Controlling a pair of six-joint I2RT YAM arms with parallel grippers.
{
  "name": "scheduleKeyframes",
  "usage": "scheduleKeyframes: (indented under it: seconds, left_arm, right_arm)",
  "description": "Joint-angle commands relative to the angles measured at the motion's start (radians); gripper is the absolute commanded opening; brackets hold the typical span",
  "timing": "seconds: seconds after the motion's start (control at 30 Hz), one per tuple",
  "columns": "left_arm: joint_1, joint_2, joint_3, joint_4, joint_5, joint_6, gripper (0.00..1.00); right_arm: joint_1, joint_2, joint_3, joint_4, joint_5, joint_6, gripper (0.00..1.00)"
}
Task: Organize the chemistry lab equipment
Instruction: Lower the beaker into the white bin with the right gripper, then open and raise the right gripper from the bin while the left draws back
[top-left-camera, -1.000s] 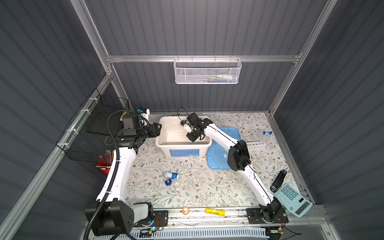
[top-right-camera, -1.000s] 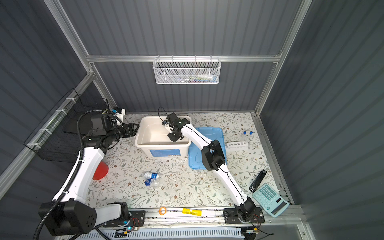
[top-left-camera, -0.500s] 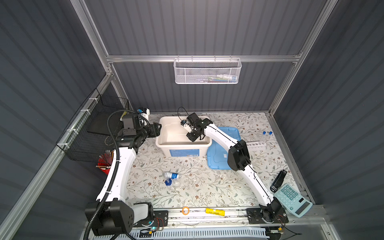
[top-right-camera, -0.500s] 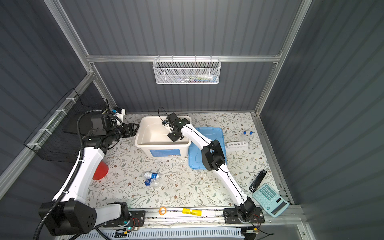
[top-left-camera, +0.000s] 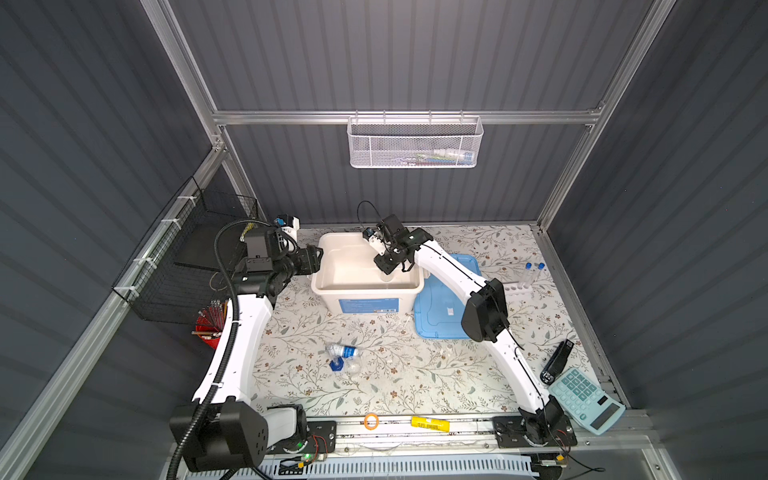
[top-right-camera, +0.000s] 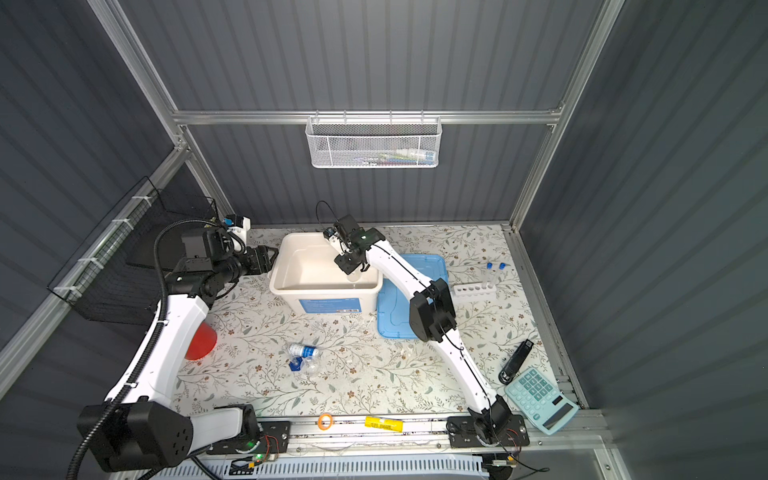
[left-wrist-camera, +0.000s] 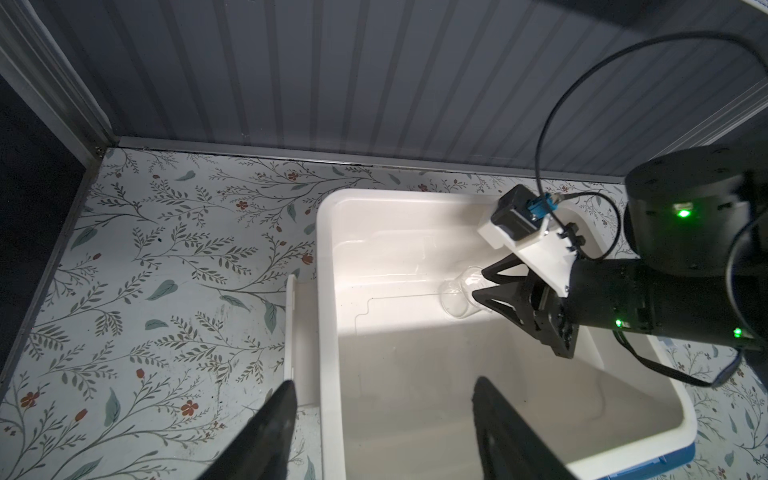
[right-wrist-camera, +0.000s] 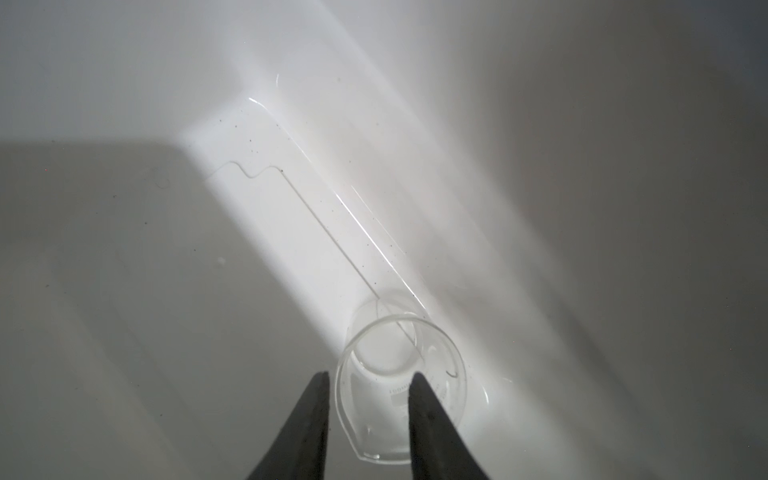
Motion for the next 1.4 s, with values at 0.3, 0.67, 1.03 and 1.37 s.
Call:
scheduleKeyframes:
  seconds: [0.3,0.67,1.03,1.37]
  left_arm:
    - [-0.007,-0.026,0.018,-0.021,-0.003,0.025,0.68]
    - [-0.007,-0.042,0.026,-0.025,-0.004,0.029,0.68]
    - [-0.007,-0.148,-0.022,-0.082,0.103,0.091,0.69]
    - [-0.007,-0.388,-0.118,-0.236,0.136,0.082,0.71]
  right_arm:
    - [-0.004,-0.052,-0.005,-0.032,0.021,-0.003,0.35]
    - [-0.009,-0.168,-0.008,-0.040,-0.003,0.036,0.35]
    - [-0.004,-0.396,-0.237,0.039,-0.030,0.127,0.36]
    - [-0.002,-0.618,-0.476,0.124,-0.012,0.185,0.41]
